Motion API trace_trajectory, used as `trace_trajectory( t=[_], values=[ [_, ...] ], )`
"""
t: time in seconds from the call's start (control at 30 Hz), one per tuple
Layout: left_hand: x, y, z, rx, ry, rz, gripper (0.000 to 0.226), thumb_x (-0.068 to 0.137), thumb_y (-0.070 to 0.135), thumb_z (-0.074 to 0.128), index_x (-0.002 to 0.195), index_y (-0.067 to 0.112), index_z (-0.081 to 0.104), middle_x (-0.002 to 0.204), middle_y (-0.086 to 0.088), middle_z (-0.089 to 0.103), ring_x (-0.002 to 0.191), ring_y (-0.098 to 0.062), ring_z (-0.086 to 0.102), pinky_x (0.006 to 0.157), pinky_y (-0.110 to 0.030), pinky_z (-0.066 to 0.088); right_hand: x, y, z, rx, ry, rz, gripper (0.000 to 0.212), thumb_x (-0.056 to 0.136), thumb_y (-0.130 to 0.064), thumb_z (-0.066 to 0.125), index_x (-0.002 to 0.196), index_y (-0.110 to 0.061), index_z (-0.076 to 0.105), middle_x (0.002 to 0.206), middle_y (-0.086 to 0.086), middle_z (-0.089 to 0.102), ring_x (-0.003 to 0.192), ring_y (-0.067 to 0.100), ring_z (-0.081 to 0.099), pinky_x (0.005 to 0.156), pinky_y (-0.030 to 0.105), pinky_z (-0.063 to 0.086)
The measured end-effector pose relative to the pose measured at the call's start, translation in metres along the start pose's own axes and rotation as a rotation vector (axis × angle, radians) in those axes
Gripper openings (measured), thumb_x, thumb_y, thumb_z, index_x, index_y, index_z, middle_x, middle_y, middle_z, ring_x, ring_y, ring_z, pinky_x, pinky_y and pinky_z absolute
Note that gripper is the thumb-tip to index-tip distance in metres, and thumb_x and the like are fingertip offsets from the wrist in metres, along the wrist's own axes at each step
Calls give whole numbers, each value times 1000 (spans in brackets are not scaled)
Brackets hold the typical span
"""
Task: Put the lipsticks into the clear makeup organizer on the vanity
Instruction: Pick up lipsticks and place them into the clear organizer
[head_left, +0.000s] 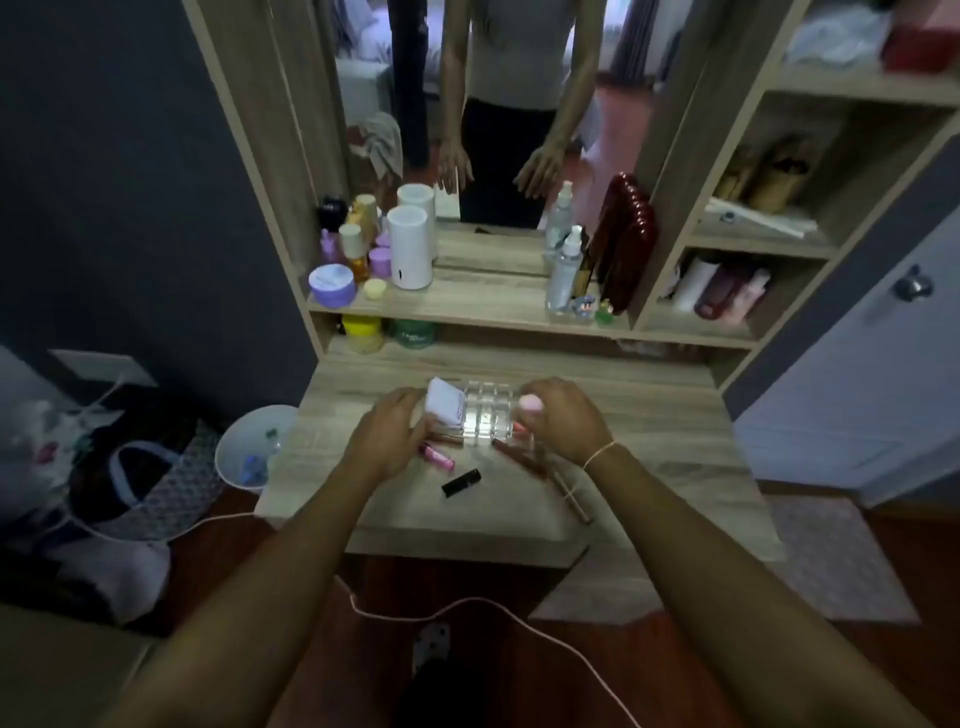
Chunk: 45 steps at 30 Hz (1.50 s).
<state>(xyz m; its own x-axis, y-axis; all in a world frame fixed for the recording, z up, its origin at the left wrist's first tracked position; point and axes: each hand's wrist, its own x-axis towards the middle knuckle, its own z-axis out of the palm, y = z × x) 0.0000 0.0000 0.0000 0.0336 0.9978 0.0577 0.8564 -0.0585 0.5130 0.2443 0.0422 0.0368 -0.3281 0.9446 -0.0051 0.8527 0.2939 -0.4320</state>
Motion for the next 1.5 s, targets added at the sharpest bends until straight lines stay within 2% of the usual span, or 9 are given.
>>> trace_trajectory(
  t=[0.07,0.13,0.2,0.27,0.43,0.77,1.1,1.37,1.5],
  values=[
    [2,-11,14,-42,-19,-94,43,95,28,50,133,9,47,137,-15,50,122,-32,48,101,-41,40,5,5,24,-8,-15,-4,19,82,-35,64,85,-16,66,94,8,68,90,27,63,71,28,45],
    [2,-24,32,-56,-70,-147,39,93,24,52,130,9,50,133,-15,53,119,-32,49,100,-43,41,1,12,50,-57,-107,39,25,87,-38,62,82,-13,67,88,9,70,81,27,65,66,27,47],
    [3,-37,46,-71,-89,-181,36,93,19,50,127,8,51,130,-16,54,116,-33,50,98,-45,42,-2,22,66,-53,-155,45,22,91,-34,58,101,-18,68,98,9,71,88,27,67,75,35,54],
    [11,-49,52,-78,-74,-198,34,94,15,49,127,7,51,129,-18,53,116,-34,50,98,-45,41,0,29,76,-86,-211,27,38,90,-29,56,127,-37,55,115,6,67,100,26,63,84,41,52],
    [34,-76,59,-98,-88,-260,37,94,12,49,131,6,50,131,-21,49,118,-36,48,98,-45,40,-3,40,99,-140,-168,83,58,87,-27,56,136,-52,36,116,2,65,99,26,58,82,42,50],
    [60,-107,70,-204,-178,-186,24,89,12,58,111,8,66,109,-17,52,86,-19,53,77,-29,43,8,46,121,-158,-100,231,36,83,-24,64,118,-19,61,112,11,65,101,34,58,82,42,44],
    [72,-111,72,-280,-199,-220,24,87,8,61,111,7,66,111,-16,51,91,-23,58,87,-37,50,17,41,125,-109,-113,318,30,84,-18,62,114,-12,64,109,14,65,100,33,58,86,42,45],
    [70,-123,70,-321,-204,-148,13,82,9,67,96,9,67,102,-8,53,83,-18,56,75,-29,46,13,28,119,144,-35,380,19,91,-17,58,108,-9,61,104,14,62,91,31,60,76,42,50],
    [69,-125,66,-360,-174,-143,12,81,9,68,93,9,68,96,-10,63,82,-22,61,74,-35,50,12,23,115,216,-14,382,14,94,-17,55,105,-8,57,96,12,68,87,31,63,73,45,51]
  ],
)
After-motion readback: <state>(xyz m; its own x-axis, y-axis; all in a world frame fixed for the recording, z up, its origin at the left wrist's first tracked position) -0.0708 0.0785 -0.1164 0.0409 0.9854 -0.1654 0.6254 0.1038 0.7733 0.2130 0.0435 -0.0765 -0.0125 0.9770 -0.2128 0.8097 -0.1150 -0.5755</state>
